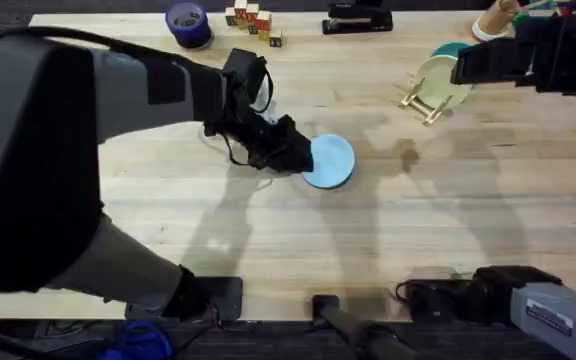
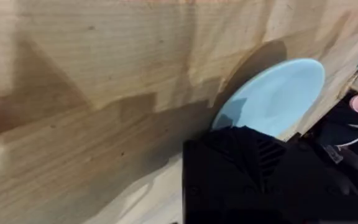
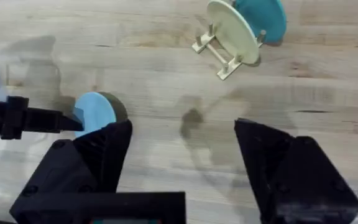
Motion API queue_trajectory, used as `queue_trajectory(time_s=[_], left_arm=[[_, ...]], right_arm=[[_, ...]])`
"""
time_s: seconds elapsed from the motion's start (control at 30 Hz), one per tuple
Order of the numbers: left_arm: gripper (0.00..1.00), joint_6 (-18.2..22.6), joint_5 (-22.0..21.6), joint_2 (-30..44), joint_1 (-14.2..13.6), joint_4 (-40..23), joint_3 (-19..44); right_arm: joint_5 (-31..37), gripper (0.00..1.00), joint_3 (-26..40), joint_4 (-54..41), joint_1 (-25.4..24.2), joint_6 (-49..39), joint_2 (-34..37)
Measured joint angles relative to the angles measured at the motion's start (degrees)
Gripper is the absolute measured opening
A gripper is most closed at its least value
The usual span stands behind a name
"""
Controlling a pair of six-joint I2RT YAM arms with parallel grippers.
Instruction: Pick up the plates from the table one by one and place each into a slot on the dish rack.
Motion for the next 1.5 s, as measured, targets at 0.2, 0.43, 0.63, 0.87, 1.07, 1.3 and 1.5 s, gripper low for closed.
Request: queue_trajectory(time_s=[0.2, 0.43, 0.63, 0.87, 1.07, 1.3, 1.5], left_arm=[[0.043, 0.0, -0.02, 0.0, 0.0, -0.02, 0.0], [0.041, -0.02, -0.02, 0.0, 0.0, 0.0, 0.0], [0.041, -0.02, -0.02, 0.0, 0.0, -0.02, 0.0], [0.041, 0.0, -0.02, 0.0, 0.0, -0.02, 0.0], [0.041, -0.02, -0.02, 0.0, 0.0, -0.02, 0.0], [0.041, -0.02, -0.02, 0.0, 0.0, 0.0, 0.0], [0.041, -0.02, -0.02, 0.0, 0.0, 0.06, 0.0]], right_arm=[[-1.08, 0.994, 0.0, -0.02, 0.0, 2.55, 0.0], [-5.39, 0.993, 0.0, 0.7, 0.17, 8.8, 0.0], [-8.69, 0.993, 0.13, -2.3, 0.61, 11.05, 1.94], [-10.4, 0.994, 0.15, -6.25, 0.66, 12.17, 8.74], [-16.55, 0.994, 0.1, -3.37, 2.07, 11.77, 13.26], [-19.71, 0.994, -6.24, 3.85, 4.5, 12.0, 13.55], [-21.63, 0.994, -16.31, 13.58, 5.82, 13.92, 13.55]])
